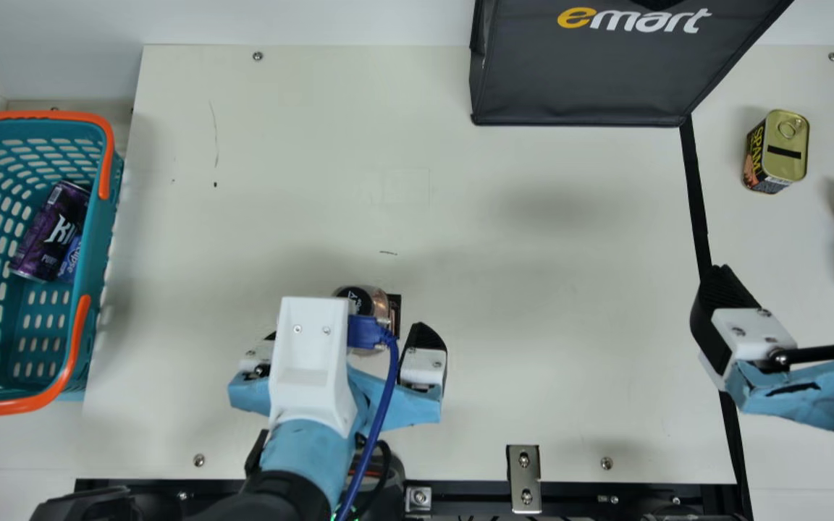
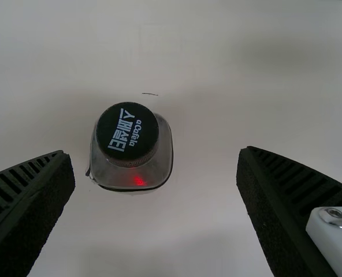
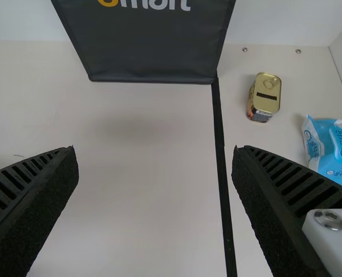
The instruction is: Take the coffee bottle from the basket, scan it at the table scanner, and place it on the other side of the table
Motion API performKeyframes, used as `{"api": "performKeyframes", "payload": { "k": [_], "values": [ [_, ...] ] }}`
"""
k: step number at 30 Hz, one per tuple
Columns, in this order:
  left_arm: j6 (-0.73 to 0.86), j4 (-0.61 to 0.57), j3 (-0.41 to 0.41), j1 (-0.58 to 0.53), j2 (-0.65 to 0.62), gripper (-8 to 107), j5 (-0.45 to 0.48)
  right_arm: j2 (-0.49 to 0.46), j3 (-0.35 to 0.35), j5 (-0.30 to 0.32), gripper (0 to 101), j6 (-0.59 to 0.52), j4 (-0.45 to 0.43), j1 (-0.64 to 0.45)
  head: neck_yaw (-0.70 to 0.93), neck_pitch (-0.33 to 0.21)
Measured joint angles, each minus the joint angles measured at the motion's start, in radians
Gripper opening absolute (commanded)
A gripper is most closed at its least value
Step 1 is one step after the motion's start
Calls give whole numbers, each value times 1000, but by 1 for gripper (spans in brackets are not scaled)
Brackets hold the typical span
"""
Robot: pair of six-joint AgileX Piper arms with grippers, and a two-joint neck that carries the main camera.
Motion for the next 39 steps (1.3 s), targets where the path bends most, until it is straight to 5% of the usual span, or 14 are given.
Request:
{"api": "performKeyframes", "payload": {
  "k": [26, 39],
  "values": [
    [-59, 95, 53, 52, 93, 90, -39, 0, 0, 0, 95, 0, 0, 0, 0, 0],
    [-74, 109, 73, 64, 92, 3, -78, 0, 0, 0, 95, 0, 0, 0, 0, 0]
  ]
}}
